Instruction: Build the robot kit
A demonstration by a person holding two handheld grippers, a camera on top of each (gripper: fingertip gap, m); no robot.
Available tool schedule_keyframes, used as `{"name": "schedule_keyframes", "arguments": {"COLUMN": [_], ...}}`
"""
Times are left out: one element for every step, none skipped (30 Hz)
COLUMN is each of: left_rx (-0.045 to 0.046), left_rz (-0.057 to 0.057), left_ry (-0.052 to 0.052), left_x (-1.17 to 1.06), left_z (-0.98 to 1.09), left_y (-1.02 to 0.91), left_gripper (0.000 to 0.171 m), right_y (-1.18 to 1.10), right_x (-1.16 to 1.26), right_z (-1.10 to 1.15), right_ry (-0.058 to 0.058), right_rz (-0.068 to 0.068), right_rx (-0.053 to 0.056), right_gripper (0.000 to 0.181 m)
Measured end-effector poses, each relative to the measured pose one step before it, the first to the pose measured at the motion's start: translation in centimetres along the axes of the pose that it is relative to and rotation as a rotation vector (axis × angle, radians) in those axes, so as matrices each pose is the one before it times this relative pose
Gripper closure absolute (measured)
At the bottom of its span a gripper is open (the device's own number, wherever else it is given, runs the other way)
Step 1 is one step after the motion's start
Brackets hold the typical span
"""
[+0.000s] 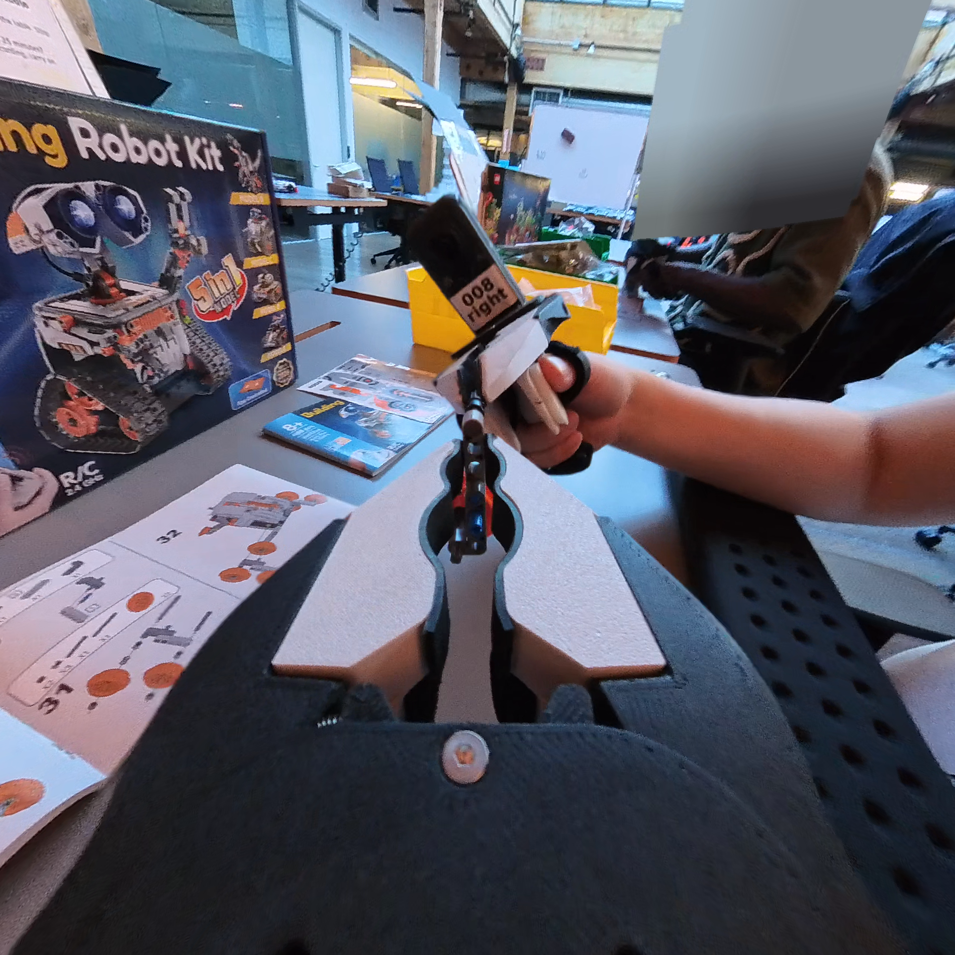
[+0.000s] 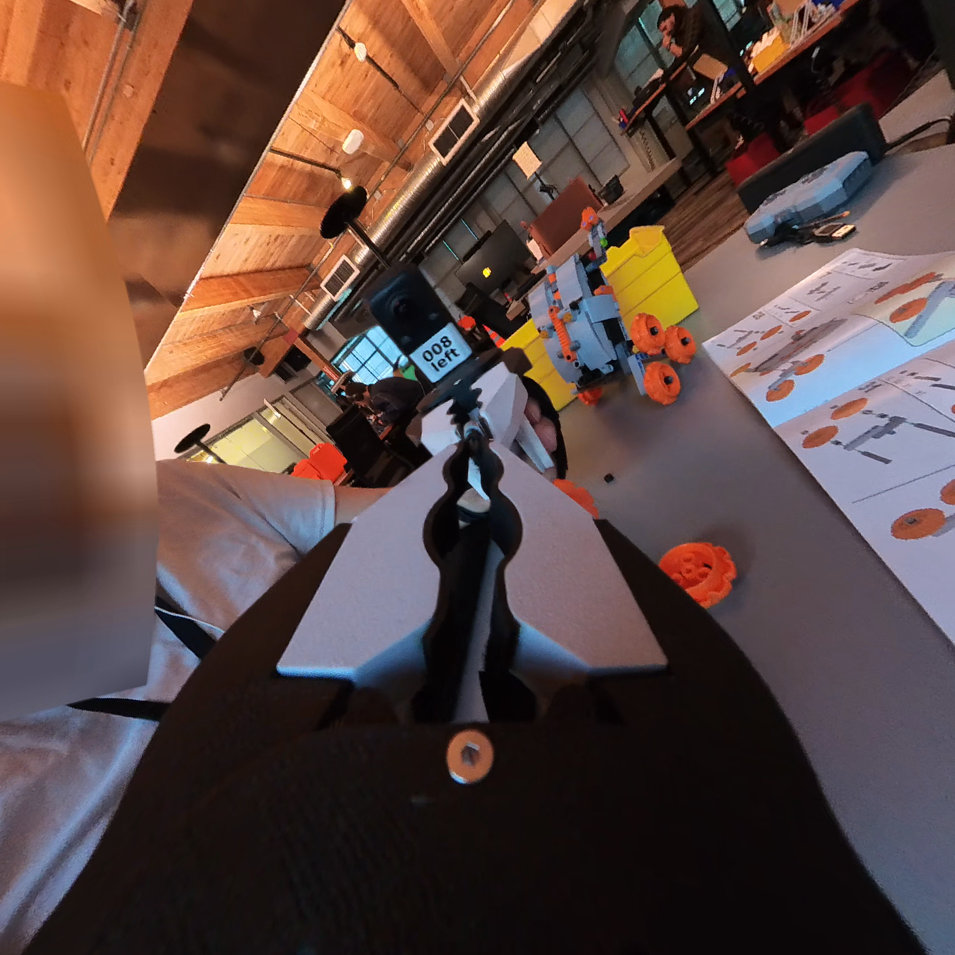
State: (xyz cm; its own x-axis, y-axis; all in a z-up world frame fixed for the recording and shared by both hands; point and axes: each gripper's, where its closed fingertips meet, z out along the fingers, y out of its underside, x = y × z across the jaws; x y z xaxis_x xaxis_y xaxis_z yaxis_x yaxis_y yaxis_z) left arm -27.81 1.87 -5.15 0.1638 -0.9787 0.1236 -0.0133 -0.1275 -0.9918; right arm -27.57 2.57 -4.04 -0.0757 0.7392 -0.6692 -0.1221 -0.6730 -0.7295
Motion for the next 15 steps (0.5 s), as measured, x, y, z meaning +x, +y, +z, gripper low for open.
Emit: {"name": "schedule_keyframes", "arguments": {"left_rx": [0.01332, 0.00961, 0.00367, 0.00067, -0.00499, -0.00685, 0.00049, 0.00379, 0.00247, 0.00064, -0.00356, 0.00095, 0.00893, 0.00253, -0.00063], "left_rz": [-0.0269, -0.0304, -0.0315, -0.0293, -0.0287, -0.0286, -0.0265, -0.0257, -0.0282, -0.0243, -0.0135, -0.0048, -0.0059, -0.0061, -0.002], "left_ry": [0.0138, 0.0156, 0.0211, 0.0212, 0.0227, 0.0144, 0.0063, 0.0125, 0.0179, 0.0114, 0.0062, 0.0056, 0.0057, 0.0025, 0.0], "left_x": [0.014, 0.042, 0.119, 0.121, 0.132, -0.001, -0.109, -0.012, 0.082, 0.009, -0.028, 0.036, 0.077, 0.002, -0.03], "left_z": [-0.124, -0.09, -0.087, -0.077, -0.075, -0.073, -0.107, -0.108, -0.084, -0.073, -0.026, -0.004, -0.019, -0.014, -0.025], "left_y": [-0.24, -0.167, -0.101, -0.058, 0.028, 0.04, -0.046, -0.088, -0.07, -0.024, 0.057, -0.015, -0.126, -0.016, 0.009], "left_gripper": [0.167, 0.167, 0.167, 0.167, 0.167, 0.167, 0.167, 0.167, 0.167, 0.167, 0.167, 0.167, 0.167, 0.167, 0.167], "right_y": [-0.042, -0.028, 0.027, 0.141, 0.212, 0.144, 0.158, 0.245, 0.272, 0.108, -0.271, -0.357, -0.178, -0.072, 0.017], "right_x": [-0.083, -0.081, -0.121, -0.132, -0.104, -0.003, 0.075, -0.021, -0.024, -0.101, -0.237, -0.034, 0.206, 0.069, 0.187], "right_z": [0.04, 0.052, 0.041, 0.047, 0.034, 0.026, 0.008, 0.039, 0.072, 0.096, 0.079, 0.036, 0.029, 0.048, 0.017], "right_ry": [-0.0018, -0.0018, -0.006, -0.0084, -0.007, 0.0061, 0.0194, 0.0215, 0.0239, 0.0183, 0.0045, 0.0092, 0.0178, 0.0071, 0.0147], "right_rz": [-0.004, -0.0083, -0.0096, -0.0103, -0.0244, -0.0474, -0.0735, -0.0889, -0.0827, -0.0654, -0.0421, -0.0174, -0.0052, -0.0055, -0.0063], "right_rx": [0.0173, 0.0162, 0.0101, -0.0016, -0.0143, -0.0142, -0.0167, -0.0211, -0.0231, -0.0126, 0.0143, 0.0231, 0.0145, 0.0086, -0.0006], "right_gripper": [0.179, 0.179, 0.179, 0.179, 0.179, 0.178, 0.178, 0.175, 0.176, 0.175, 0.175, 0.174, 0.175, 0.176, 0.176]}}
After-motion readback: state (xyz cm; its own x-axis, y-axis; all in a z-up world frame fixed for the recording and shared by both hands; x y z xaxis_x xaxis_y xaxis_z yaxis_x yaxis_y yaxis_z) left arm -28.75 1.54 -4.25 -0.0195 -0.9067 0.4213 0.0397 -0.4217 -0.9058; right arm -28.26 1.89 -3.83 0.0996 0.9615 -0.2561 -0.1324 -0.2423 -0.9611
